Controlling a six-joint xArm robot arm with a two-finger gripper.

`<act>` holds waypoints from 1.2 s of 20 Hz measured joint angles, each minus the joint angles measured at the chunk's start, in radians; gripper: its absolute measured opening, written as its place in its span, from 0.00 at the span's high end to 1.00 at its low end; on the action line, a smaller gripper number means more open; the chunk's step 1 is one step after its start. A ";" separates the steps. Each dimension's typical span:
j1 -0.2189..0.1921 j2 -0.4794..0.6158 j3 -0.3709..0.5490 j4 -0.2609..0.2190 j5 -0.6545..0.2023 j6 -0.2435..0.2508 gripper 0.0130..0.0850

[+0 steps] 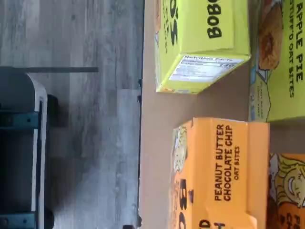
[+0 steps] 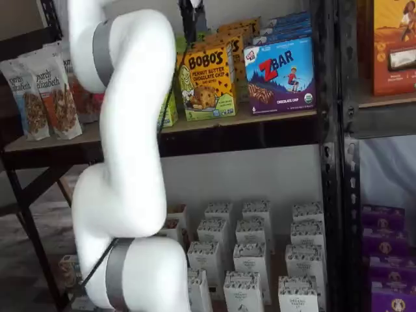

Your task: Pick up the orange box on the top shelf, the fifth box from the left

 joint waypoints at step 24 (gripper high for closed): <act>0.021 -0.053 0.109 -0.070 -0.084 -0.009 0.00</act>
